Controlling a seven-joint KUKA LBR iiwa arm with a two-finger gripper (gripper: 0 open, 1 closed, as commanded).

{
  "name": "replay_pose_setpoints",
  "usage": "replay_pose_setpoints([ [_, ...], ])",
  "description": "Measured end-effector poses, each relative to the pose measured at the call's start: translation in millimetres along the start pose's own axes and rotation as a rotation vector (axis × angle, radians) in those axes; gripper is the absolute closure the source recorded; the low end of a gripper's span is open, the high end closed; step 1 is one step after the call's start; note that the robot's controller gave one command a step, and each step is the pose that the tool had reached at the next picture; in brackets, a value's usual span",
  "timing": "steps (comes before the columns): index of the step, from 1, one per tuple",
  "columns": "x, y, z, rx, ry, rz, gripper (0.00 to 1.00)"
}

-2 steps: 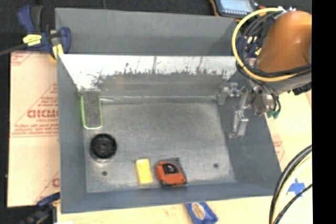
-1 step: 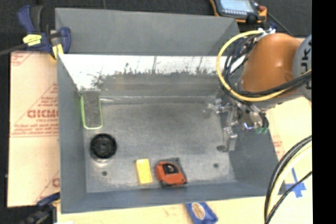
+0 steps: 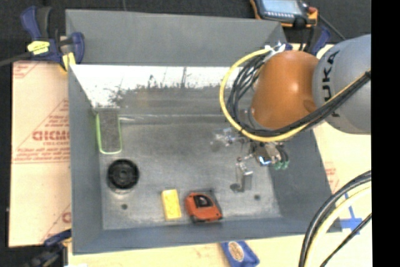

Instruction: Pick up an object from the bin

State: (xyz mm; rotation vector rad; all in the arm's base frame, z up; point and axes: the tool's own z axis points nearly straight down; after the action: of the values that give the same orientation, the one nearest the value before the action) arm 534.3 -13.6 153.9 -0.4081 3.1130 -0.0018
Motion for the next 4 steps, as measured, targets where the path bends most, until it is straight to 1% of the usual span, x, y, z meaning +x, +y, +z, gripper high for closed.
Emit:
replay_pose_setpoints([
  [1, 27.8, 39, 27, -0.004, 0.005, -0.131, 0.00],
  [2, 30.4, 63, 66, 0.001, -0.004, -0.278, 0.00],
  [3, 40.2, 76, 79, 0.004, -0.009, 0.063, 1.00],
  [4, 40.2, 77, 79, 0.004, -0.009, 0.062, 1.00],
])
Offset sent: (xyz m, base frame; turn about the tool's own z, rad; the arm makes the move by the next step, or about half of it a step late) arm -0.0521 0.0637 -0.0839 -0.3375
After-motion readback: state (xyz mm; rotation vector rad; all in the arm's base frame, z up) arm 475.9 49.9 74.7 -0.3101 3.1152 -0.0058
